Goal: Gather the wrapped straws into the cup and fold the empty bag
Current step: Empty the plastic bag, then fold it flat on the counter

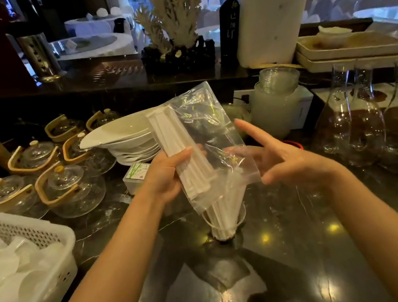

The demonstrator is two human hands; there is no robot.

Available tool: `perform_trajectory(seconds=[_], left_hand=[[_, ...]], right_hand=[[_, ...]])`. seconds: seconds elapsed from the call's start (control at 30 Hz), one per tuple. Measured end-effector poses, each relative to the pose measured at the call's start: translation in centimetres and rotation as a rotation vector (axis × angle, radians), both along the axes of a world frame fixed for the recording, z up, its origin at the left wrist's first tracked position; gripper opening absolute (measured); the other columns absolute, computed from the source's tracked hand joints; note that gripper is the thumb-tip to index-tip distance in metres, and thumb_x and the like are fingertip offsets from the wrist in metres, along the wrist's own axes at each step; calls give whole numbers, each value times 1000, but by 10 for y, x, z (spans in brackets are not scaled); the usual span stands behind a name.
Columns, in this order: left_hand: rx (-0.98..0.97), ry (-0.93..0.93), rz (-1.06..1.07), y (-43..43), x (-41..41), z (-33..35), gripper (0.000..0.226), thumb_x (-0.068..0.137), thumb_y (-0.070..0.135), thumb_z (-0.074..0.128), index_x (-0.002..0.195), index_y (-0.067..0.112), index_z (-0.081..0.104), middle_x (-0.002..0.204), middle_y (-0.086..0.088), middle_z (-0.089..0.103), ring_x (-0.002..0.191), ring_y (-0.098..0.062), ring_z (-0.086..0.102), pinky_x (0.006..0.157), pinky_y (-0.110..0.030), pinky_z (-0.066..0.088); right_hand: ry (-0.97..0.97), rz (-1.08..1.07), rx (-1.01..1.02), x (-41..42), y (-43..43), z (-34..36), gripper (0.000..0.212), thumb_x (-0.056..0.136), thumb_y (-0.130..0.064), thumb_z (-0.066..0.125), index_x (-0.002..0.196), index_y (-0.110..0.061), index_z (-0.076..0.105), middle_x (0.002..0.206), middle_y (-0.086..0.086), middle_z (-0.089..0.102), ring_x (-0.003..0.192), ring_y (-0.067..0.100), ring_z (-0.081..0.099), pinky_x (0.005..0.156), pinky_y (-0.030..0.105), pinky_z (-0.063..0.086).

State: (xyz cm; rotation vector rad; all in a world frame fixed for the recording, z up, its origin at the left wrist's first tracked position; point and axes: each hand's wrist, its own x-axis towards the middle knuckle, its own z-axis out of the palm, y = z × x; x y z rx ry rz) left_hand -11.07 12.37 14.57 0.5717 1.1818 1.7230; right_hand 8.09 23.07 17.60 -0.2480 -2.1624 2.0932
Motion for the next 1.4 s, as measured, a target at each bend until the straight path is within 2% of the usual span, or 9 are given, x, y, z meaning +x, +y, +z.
perform_trajectory(seconds=[0.1,0.27,0.43,0.57,0.77,0.93,1.17,1.3,1.4], left_hand=[[-22,140,-38,12,2,2,42,88,5,47,129,-2,39,92,-7,64,81,-15,66,71,-31,57],[-23,307,-79,31,18,0,38,91,16,45,127,5,40,95,-7,63,86,-17,63,76,-32,55],[-26,327,-103,37,29,-7,28,96,29,30,119,21,43,105,-9,62,96,-19,61,89,-37,51],[-32,417,-77,40,28,-15,27,96,30,28,121,30,41,115,-2,56,109,-18,56,96,-38,47],[-61,656,22,41,27,-18,20,95,19,32,95,20,52,90,3,53,80,-5,51,66,-12,44],[-30,600,21,41,23,-18,26,95,13,35,82,28,52,92,-2,57,90,-18,58,83,-30,50],[18,565,-10,41,20,-16,16,91,12,44,90,25,53,92,3,57,88,-12,58,80,-25,50],[42,558,-40,43,18,-12,19,87,1,49,100,14,52,87,4,58,82,-7,59,71,-16,52],[48,518,-43,45,15,-8,22,88,1,47,91,21,55,87,2,60,84,-12,59,79,-28,52]], right_hand=[[-41,-227,10,-8,9,-3,102,62,-17,75,139,-41,14,120,-5,59,104,13,65,87,30,54],[-57,-399,42,-29,15,-21,77,68,-33,63,137,-24,29,114,2,63,98,14,66,87,32,53],[-20,-516,12,-34,16,-38,45,82,-14,62,122,-16,42,99,1,67,84,13,69,74,27,58],[28,-541,50,-36,12,-46,29,82,-7,62,103,-23,49,98,2,65,80,7,68,64,22,57],[101,-523,131,-43,10,-50,26,82,0,61,90,-25,56,98,4,63,88,13,64,66,22,58],[124,-519,135,-49,8,-48,25,79,2,62,88,-21,58,87,1,64,73,2,67,65,22,58],[165,-518,162,-54,9,-48,27,81,7,58,89,-19,57,86,1,63,73,6,67,66,22,57],[196,-533,204,-58,10,-45,31,81,9,58,88,-21,56,85,-2,63,72,-5,66,63,13,55],[209,-527,184,-59,11,-41,31,81,6,59,90,-24,56,88,-2,64,78,0,67,66,15,56]])
